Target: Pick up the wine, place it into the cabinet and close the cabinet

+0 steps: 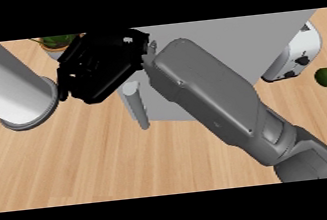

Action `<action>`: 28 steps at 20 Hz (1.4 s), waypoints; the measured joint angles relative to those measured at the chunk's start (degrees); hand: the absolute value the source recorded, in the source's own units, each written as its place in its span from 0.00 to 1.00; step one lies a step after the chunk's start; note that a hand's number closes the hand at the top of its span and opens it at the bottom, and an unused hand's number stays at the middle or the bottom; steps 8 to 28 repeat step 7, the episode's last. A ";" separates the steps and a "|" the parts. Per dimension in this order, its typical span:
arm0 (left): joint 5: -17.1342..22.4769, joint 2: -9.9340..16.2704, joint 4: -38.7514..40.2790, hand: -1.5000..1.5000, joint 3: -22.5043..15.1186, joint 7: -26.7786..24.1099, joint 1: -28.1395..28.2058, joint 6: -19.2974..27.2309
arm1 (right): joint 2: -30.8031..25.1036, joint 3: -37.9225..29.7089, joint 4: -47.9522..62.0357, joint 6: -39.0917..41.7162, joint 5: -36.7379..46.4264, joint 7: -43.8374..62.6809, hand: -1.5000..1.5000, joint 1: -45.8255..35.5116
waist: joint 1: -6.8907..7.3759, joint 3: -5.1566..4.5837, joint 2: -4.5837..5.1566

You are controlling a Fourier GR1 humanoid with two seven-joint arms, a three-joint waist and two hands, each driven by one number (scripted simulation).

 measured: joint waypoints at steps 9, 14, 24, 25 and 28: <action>-1.23 0.20 -0.93 0.00 0.61 1.19 -0.60 0.16 | 0.02 1.92 2.38 -8.14 1.21 -6.66 1.00 -2.75 | 0.63 -1.24 0.48; -1.23 0.20 -0.93 0.00 0.61 1.19 -0.60 0.16 | 0.02 1.92 2.38 -8.14 1.21 -6.66 1.00 -2.75 | 0.63 -1.24 0.48; -1.23 0.20 -0.93 0.00 0.61 1.19 -0.60 0.16 | 0.02 1.92 2.38 -8.14 1.21 -6.66 1.00 -2.75 | 0.63 -1.24 0.48; -1.23 0.20 -0.93 0.00 0.61 1.19 -0.60 0.16 | 0.02 1.92 2.38 -8.14 1.21 -6.66 1.00 -2.75 | 0.63 -1.24 0.48; -1.23 0.20 -0.93 0.00 0.61 1.19 -0.60 0.16 | 0.02 1.92 2.38 -8.14 1.21 -6.66 1.00 -2.75 | 0.63 -1.24 0.48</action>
